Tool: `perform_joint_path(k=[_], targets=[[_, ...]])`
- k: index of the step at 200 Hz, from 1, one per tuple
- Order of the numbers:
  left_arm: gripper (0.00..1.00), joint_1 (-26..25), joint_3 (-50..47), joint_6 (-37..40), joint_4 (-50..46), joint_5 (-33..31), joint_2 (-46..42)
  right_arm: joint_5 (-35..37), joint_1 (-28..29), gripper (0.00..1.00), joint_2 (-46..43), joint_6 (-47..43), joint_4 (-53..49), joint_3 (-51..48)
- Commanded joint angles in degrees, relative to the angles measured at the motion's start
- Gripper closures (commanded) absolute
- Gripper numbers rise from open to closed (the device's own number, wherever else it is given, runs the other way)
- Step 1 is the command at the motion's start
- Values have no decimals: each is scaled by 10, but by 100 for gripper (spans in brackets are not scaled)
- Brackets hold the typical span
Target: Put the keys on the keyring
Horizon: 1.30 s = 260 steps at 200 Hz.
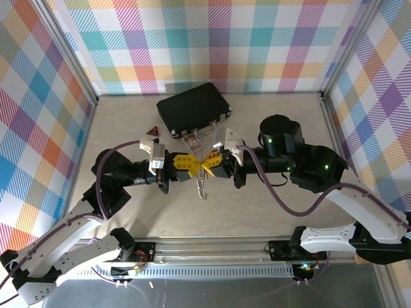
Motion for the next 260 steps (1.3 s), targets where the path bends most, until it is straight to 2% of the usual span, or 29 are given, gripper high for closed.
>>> perform_joint_path(k=[1, 24, 43, 59, 71, 86, 99, 132, 160, 179, 205, 222, 260], targets=[[100, -5, 7, 6, 28, 7, -6, -3, 4, 100, -1, -1, 9, -6], [100, -6, 33, 78, -84, -16, -5, 21, 3, 100, 7, -22, -29, 13], [88, -5, 59, 146, -180, -47, 1, 48, 5, 100, 26, -44, -82, 45], [84, -5, 82, 197, -253, -73, 13, 68, 11, 100, 44, -60, -121, 71], [85, -5, 92, 225, -286, -89, 22, 80, 18, 100, 56, -69, -141, 86], [95, -5, 105, 246, -311, -88, 34, 100, 29, 100, 69, -78, -161, 101], [100, -5, 110, 249, -312, -86, 39, 123, 38, 100, 81, -85, -179, 112], [100, -5, 93, 226, -278, -79, 31, 139, 48, 100, 90, -88, -185, 118], [100, -5, 71, 183, -211, -73, 4, 134, 48, 100, 78, -69, -159, 113], [100, -5, 48, 144, -147, -70, -9, 119, 48, 89, 56, -47, -116, 91], [100, -6, 24, 94, -62, -47, -3, 96, 48, 81, 43, -29, -83, 75], [100, -5, 22, 78, -35, -37, -2, 97, 49, 80, 39, -28, -82, 74], [100, -5, 24, 74, -39, -25, -3, 100, 48, 80, 26, -25, -76, 61]])
